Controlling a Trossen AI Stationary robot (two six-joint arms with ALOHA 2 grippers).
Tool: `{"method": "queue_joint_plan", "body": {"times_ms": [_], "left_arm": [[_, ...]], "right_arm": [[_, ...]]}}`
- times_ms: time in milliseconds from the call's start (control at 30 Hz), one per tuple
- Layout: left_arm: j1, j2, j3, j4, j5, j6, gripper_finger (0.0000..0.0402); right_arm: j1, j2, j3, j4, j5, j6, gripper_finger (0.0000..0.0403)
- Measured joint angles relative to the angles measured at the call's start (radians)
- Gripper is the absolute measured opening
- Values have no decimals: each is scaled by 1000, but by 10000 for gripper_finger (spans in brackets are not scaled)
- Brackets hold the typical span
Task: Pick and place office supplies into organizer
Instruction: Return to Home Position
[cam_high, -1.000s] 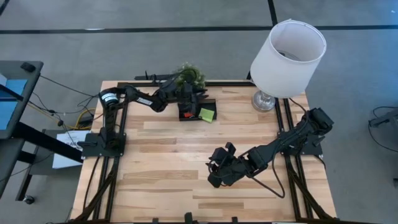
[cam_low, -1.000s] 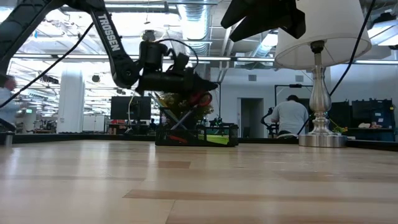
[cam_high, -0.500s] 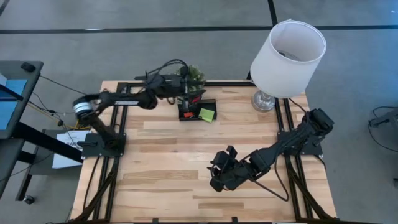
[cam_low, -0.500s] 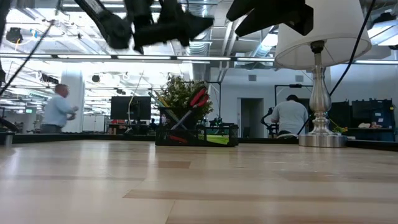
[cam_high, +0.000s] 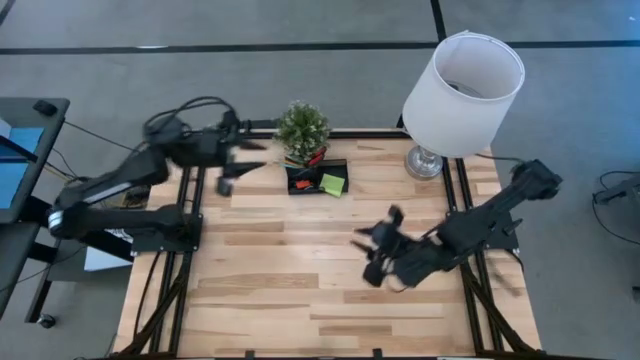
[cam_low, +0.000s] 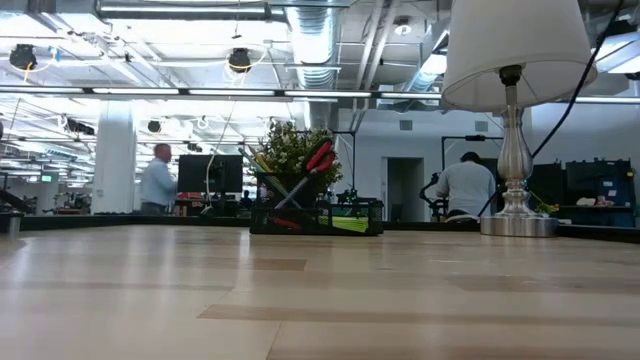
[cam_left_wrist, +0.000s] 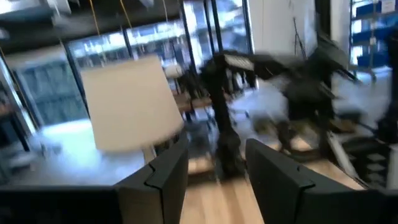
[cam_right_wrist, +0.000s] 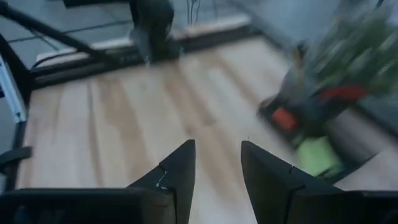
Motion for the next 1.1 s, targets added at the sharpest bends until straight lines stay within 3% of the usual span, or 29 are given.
{"method": "queue_joint_plan", "body": {"times_ms": [167, 333, 433, 500, 633, 700, 800, 967, 1100], "left_arm": [[0, -233, 0, -353, -14, 124, 154], [0, -465, 0, -647, -146, 86, 154], [0, -598, -28, -735, -168, -2, 154], [0, -687, -73, -754, -163, -70, 154], [0, -863, -209, -732, -132, -181, 154], [0, -899, -287, -693, -121, -211, 154], [-4, -870, -373, -619, -119, -255, 154], [-7, -794, -546, -312, -118, -301, 154], [-9, -798, -654, -137, -41, -281, 155]], "right_arm": [[-1, -163, 0, -53, 96, -182, 121], [-32, -293, -26, -110, 111, -317, 121], [-89, -352, -131, -31, 71, -422, 122], [-145, -382, -237, 81, -34, -494, 121], [-258, -426, -496, 430, -343, -629, 121], [-307, -447, -602, 559, -424, -664, 121], [-368, -508, -696, 634, -429, -638, 122], [-432, -669, -785, 672, -452, -630, 122], [-449, -795, -858, 709, -521, -651, 122]]}}
